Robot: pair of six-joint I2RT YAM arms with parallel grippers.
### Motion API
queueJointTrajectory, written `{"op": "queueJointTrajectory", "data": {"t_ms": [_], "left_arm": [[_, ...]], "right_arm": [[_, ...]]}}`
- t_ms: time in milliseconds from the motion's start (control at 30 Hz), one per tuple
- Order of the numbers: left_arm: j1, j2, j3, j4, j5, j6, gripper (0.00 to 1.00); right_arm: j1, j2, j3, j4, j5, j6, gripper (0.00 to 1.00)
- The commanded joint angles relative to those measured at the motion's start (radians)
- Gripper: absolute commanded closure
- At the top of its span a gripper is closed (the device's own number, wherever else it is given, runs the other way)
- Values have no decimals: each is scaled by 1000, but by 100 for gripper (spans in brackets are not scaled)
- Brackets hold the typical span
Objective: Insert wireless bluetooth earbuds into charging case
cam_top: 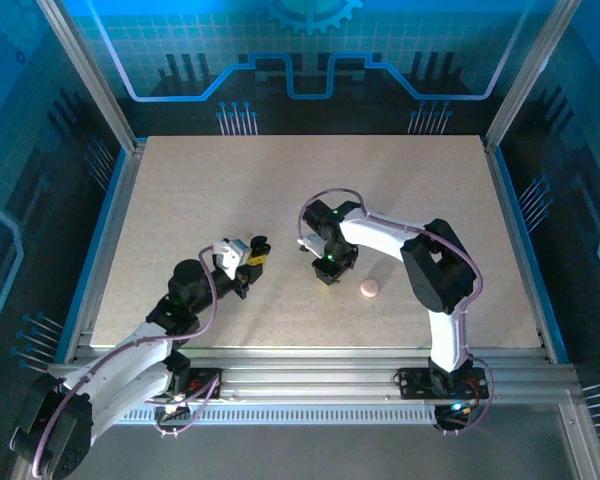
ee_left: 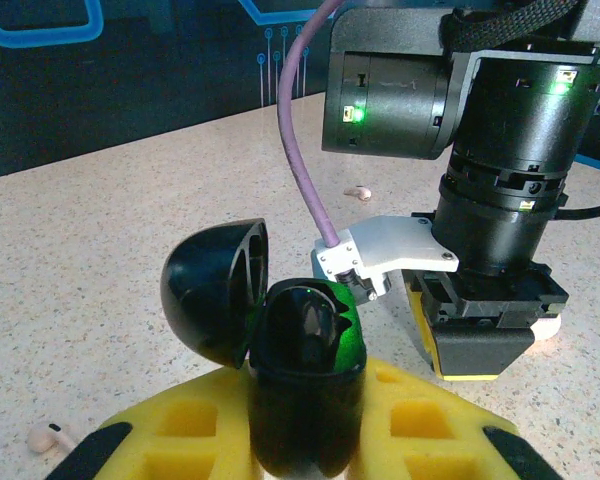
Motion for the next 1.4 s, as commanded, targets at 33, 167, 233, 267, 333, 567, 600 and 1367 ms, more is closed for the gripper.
{"op": "queueJointTrajectory", "data": {"t_ms": [33, 167, 233, 267, 333, 567, 600, 1367], "left_arm": [[4, -17, -1, -1, -11, 24, 92], [4, -23, -2, -2, -17, 25, 92], [4, -25, -3, -4, -20, 25, 92], [4, -27, -2, -4, -21, 25, 92], [4, -32, -2, -5, -24, 26, 92], [4, -48, -4, -19, -32, 28, 92], [4, -50, -4, -19, -33, 28, 92], [6, -99, -18, -30, -44, 32, 92]], "right_arm": [[14, 7, -6, -33, -7, -22, 71], [9, -45, 31, -56, -14, 44, 68], [2, -54, 81, -113, -24, 80, 65], [-1, -52, 109, -150, -28, 82, 64], [2, -55, 138, -205, -2, 36, 63], [-3, -156, 34, -130, 133, -388, 61], [-11, -184, 1, -75, 120, -463, 60], [-29, -157, -150, 206, -57, -1294, 54]]}}
